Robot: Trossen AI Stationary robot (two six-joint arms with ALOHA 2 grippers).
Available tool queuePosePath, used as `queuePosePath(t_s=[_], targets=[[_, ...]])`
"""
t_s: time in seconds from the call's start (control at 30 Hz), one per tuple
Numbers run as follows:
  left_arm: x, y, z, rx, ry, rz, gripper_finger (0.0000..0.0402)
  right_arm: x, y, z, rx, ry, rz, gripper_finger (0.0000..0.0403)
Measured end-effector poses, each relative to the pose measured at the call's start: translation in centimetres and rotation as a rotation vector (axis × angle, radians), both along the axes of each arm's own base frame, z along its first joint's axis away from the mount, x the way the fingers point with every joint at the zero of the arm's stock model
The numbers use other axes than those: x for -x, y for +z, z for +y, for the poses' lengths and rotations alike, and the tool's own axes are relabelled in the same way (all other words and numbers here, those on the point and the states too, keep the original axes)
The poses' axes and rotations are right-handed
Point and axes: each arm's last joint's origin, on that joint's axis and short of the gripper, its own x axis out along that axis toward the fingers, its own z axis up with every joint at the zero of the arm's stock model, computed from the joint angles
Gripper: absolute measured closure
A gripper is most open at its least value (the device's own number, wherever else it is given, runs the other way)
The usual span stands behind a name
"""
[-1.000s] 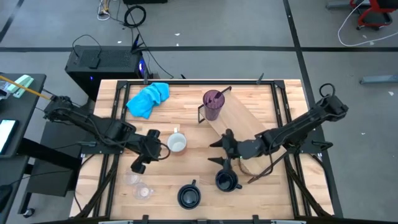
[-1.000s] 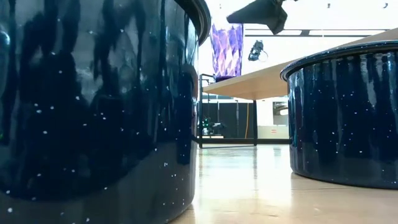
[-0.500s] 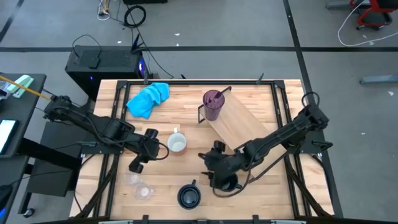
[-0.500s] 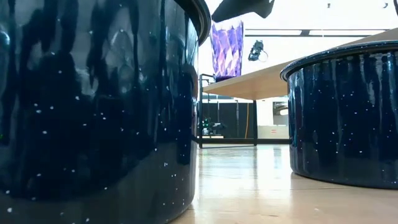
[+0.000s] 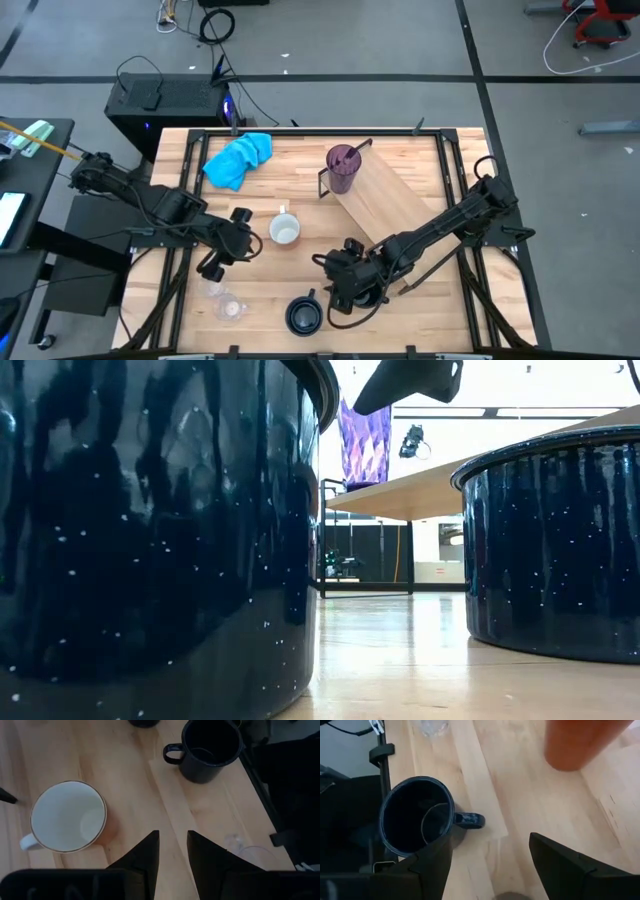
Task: Stack small to large cups/mugs on shelf
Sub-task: Put the right black mug on the shelf
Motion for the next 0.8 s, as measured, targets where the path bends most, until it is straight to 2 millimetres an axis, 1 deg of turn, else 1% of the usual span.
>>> queuePosePath(t_s=[0.13,0.23,0.3,0.37,0.5,0.6,0.67,0.8], targets=[[0.0,0.0,0.0,-0.002,-0.002,-0.001,0.0294,-0.1,0.3,0.0,-0.01,-0.006,-0.002,0.0141],[0.1,0.0,0.0,-0.006,-0.002,0.007,0.0294,-0.4,1.6,0.3,-0.027,-0.004,-0.038,0.0142],[0.1,-0.1,0.1,-0.01,-0.003,0.015,0.0294,-0.2,2.5,0.5,-0.009,-0.008,-0.042,0.0143],[0.3,-0.2,0.1,-0.018,-0.003,0.032,0.0294,-0.5,2.9,0.9,0.004,-0.01,-0.035,0.0143],[0.7,-0.5,0.3,-0.049,-0.012,0.082,0.0294,-1.5,2.9,2.2,0.029,-0.009,0.032,0.0143],[1.0,-0.5,0.5,-0.07,-0.034,0.093,0.0294,-2.1,3.4,3.2,0.048,-0.009,0.081,0.0143],[1.1,-0.2,0.5,-0.079,-0.048,0.091,0.0294,-2.5,3.5,3.8,0.056,-0.019,0.113,0.0143],[1.1,0.8,0.5,-0.073,-0.055,0.064,0.0294,-2.9,3.1,4.5,0.049,-0.073,0.166,0.0143]])
